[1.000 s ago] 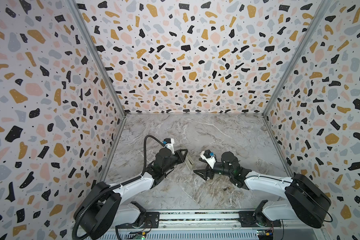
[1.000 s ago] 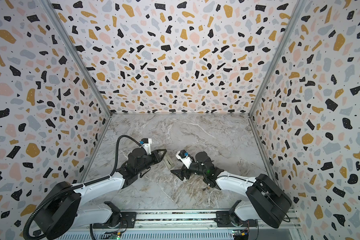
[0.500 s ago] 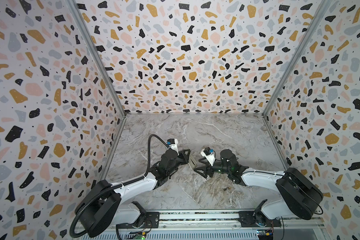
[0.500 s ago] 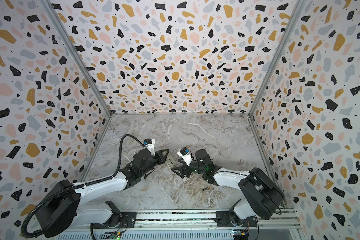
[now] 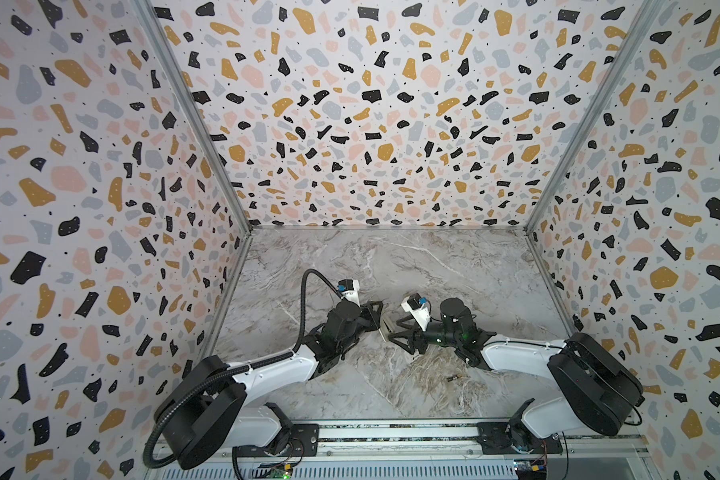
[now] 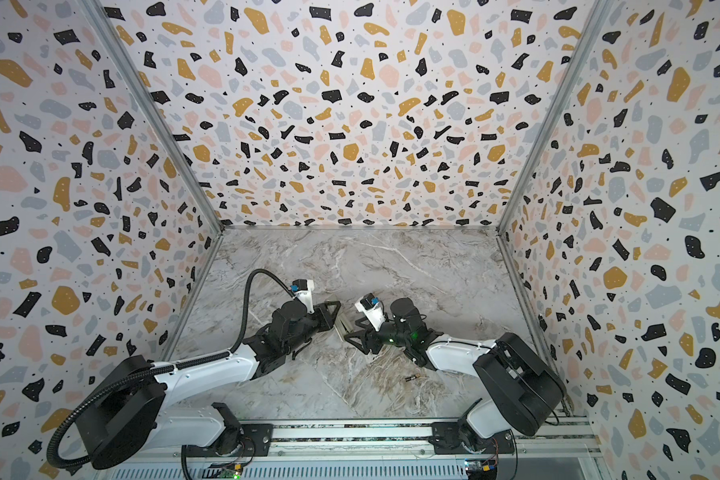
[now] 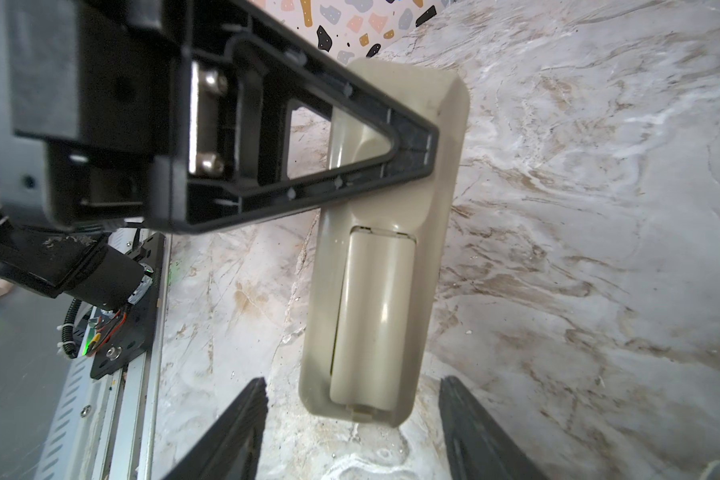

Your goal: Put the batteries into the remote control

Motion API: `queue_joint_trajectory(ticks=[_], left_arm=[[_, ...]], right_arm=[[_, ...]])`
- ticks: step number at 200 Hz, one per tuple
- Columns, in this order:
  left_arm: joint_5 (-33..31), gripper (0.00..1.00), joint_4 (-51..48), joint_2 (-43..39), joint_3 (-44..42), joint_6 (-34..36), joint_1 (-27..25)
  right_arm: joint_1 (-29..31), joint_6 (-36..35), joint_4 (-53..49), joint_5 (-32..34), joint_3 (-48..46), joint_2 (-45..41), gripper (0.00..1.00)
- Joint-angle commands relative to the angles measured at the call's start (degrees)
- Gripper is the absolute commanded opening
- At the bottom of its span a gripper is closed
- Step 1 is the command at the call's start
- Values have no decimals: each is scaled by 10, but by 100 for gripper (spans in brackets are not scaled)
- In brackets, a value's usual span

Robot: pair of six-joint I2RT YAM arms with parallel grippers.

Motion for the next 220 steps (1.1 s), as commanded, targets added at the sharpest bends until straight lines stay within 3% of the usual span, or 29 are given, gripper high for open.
queue_joint_trajectory(ticks=[1,54,220], left_arm=[[-7,0,25,5,23,8,-6],[-6,0,25,9,27,9,-11],[-12,0,23,13,34,9,-17]], right_arm=[[-2,5,6,-9,21,3,66],[-3,6,4,-9,22,9,60],[-6,8,3,-17,28,19,26]])
